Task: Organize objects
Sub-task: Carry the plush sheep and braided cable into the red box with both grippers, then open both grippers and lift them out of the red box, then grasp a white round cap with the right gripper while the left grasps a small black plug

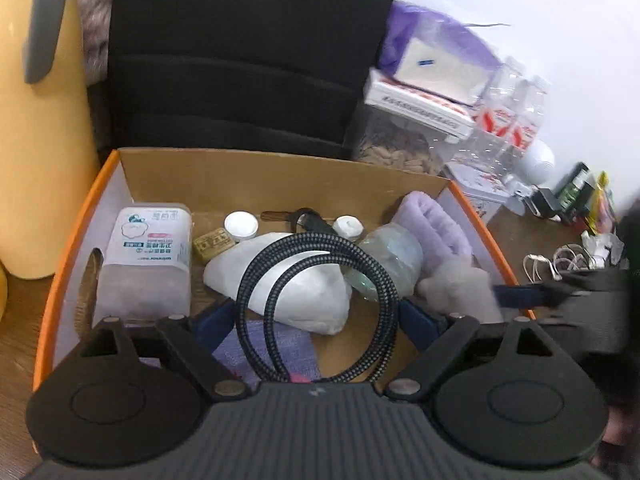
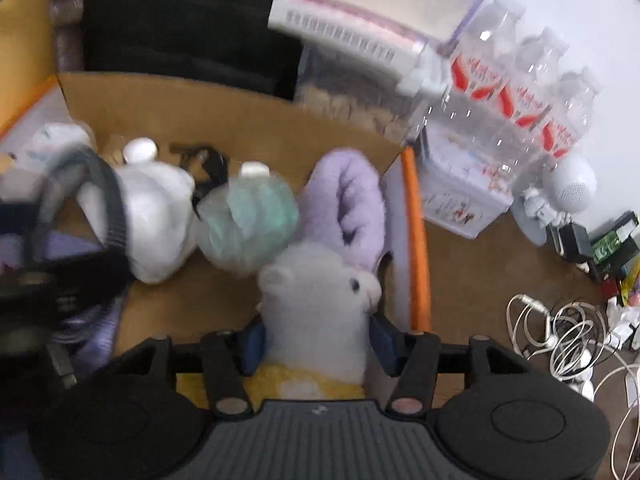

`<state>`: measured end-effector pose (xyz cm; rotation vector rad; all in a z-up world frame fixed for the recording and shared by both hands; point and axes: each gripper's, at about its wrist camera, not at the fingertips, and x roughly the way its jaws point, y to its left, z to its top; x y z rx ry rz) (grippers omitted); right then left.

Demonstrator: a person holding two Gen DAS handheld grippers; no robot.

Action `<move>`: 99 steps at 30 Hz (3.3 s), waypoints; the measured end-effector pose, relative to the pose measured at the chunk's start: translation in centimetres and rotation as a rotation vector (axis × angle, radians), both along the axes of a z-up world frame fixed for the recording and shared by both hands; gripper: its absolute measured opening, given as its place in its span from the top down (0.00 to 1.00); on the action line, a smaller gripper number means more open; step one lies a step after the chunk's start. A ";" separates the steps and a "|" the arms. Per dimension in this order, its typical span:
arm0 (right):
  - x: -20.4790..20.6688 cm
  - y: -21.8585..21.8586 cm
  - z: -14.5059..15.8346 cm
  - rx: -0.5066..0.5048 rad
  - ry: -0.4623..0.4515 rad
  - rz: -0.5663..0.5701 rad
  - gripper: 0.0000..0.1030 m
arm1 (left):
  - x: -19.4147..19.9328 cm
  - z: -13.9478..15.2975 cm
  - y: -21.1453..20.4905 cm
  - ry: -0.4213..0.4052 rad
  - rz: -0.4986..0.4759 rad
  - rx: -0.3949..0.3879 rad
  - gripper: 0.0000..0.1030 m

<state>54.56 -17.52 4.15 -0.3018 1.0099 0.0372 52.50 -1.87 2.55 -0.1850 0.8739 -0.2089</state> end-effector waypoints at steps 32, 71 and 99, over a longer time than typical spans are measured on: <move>-40.7 -6.0 2.4 0.452 -0.451 0.013 0.13 | -41.3 4.7 3.2 -0.469 -0.099 0.083 0.00; -25.7 -11.9 -2.5 0.437 -0.359 -0.071 0.57 | -19.2 -4.8 -10.4 -0.291 -0.442 0.155 0.50; -29.1 0.2 -5.8 0.412 -0.262 0.269 0.57 | -30.1 1.0 2.5 -0.285 -0.155 -0.051 0.97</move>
